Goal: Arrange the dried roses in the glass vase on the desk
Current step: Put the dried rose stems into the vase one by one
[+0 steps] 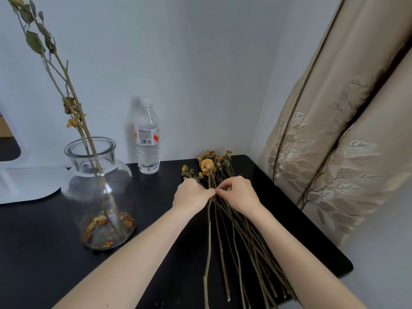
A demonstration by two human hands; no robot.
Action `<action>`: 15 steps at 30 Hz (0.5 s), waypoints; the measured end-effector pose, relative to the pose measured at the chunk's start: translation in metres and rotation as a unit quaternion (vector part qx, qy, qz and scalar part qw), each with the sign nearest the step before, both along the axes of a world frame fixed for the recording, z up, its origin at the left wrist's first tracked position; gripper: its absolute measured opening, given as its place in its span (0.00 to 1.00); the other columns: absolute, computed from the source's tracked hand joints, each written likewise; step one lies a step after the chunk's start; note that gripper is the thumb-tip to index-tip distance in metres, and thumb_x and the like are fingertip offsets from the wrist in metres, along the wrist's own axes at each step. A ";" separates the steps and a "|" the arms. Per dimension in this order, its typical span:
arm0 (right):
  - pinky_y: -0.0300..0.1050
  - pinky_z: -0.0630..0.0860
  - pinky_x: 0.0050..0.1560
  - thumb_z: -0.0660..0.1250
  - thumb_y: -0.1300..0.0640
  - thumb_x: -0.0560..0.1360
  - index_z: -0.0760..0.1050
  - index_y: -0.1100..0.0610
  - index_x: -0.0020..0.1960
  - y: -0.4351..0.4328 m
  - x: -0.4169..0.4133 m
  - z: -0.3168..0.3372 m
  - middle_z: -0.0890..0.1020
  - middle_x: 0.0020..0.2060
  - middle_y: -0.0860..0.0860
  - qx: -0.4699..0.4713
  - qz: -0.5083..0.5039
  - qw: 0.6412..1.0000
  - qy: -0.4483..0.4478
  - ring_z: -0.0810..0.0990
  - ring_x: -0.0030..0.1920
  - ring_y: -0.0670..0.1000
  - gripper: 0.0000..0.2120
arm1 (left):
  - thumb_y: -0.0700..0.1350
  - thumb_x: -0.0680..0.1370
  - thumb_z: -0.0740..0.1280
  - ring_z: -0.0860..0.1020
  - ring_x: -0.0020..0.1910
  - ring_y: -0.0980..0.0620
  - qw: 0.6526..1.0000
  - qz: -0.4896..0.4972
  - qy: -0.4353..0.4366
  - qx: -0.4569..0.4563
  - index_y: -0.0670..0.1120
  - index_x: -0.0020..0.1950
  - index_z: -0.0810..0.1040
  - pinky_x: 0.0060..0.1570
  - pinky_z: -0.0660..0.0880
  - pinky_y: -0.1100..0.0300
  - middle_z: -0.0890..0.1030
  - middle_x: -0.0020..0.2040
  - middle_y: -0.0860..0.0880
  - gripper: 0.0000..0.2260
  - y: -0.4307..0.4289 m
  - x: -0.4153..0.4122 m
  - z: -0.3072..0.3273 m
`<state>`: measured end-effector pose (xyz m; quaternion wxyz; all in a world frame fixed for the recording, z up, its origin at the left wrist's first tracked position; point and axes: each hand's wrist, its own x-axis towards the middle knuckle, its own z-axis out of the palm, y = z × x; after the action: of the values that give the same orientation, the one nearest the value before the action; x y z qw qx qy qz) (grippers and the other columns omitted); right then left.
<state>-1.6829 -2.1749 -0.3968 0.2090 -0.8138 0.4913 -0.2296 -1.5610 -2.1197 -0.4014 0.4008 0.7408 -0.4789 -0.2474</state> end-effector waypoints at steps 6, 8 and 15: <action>0.32 0.69 0.36 0.68 0.56 0.73 0.82 0.54 0.44 -0.004 0.000 0.003 0.77 0.30 0.42 0.041 -0.037 0.993 -0.102 0.75 0.33 0.40 0.05 | 0.44 0.71 0.68 0.61 0.22 0.51 1.000 0.014 0.001 0.005 0.47 0.20 0.57 0.32 0.64 0.59 0.59 0.17 0.54 0.24 0.001 0.006 -0.003; 0.29 0.69 0.37 0.69 0.56 0.73 0.83 0.55 0.45 -0.006 -0.002 0.005 0.80 0.35 0.43 0.065 -0.051 0.983 -0.163 0.77 0.38 0.39 0.06 | 0.43 0.71 0.67 0.61 0.22 0.51 1.000 0.017 -0.001 0.009 0.47 0.20 0.57 0.32 0.64 0.59 0.57 0.14 0.53 0.25 0.002 0.009 -0.003; 0.32 0.66 0.34 0.69 0.55 0.73 0.81 0.51 0.41 -0.005 -0.008 0.035 0.78 0.24 0.38 0.099 -0.071 0.933 -0.338 0.73 0.27 0.37 0.03 | 0.46 0.74 0.67 0.71 0.33 0.52 0.999 -0.006 0.026 -0.045 0.43 0.29 0.73 0.41 0.69 0.60 0.72 0.30 0.50 0.15 0.007 0.020 0.018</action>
<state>-1.6910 -2.1798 -0.3616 0.4258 -0.6260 0.4683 -0.4555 -1.5415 -2.1127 -0.3833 0.4443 0.7125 -0.4837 -0.2469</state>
